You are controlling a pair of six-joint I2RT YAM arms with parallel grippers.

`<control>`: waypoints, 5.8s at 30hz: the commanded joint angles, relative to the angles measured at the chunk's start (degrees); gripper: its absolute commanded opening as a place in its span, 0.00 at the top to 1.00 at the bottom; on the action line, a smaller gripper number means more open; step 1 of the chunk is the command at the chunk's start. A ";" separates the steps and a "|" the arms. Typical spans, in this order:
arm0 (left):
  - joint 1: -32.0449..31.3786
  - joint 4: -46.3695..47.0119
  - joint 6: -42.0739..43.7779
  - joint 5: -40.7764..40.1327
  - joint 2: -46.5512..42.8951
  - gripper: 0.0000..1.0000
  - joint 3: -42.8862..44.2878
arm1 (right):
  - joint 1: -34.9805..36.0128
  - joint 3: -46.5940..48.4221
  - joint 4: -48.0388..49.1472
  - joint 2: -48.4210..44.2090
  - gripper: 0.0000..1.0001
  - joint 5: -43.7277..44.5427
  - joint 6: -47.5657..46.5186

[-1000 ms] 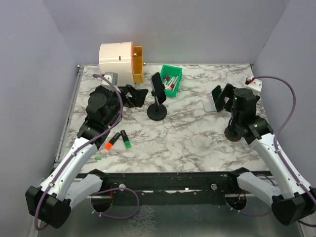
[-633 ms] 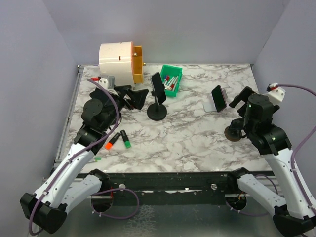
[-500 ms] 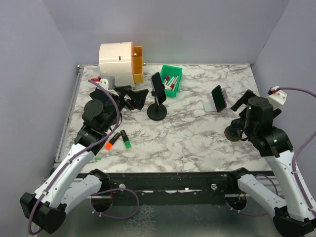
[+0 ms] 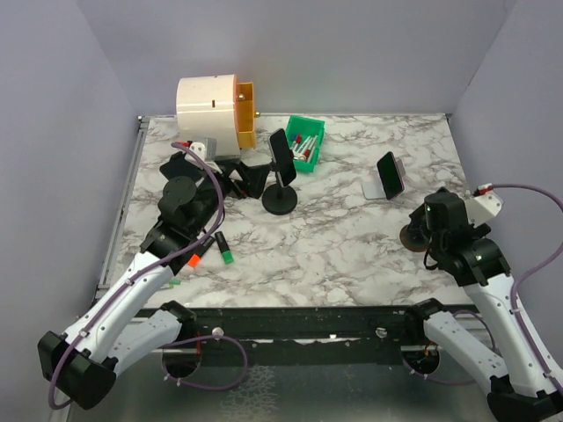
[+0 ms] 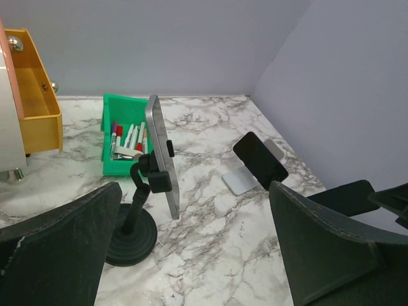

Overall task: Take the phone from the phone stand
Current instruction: Remove the phone from the phone stand, then place the phone at the center of the board.

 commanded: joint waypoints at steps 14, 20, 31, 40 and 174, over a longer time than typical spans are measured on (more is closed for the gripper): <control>-0.90 -0.98 -0.75 -4.22 0.12 0.01 -0.34 | -0.28 -7.21 -1.30 0.12 0.09 7.13 10.28; -1.09 -2.14 -1.38 -6.20 -0.13 0.01 -0.08 | -0.43 -9.74 2.67 -0.33 0.09 8.57 10.57; -1.68 -3.18 -1.10 -8.78 -0.35 0.01 0.19 | -2.66 -12.90 12.61 1.60 0.12 10.50 6.34; -1.76 -3.35 -0.97 -9.13 -0.04 0.01 0.18 | -13.65 -16.23 21.66 2.58 0.20 0.77 -1.37; -6.59 16.87 -4.78 54.71 4.55 0.04 0.29 | -1.16 1.61 62.52 3.41 0.99 -105.20 -24.87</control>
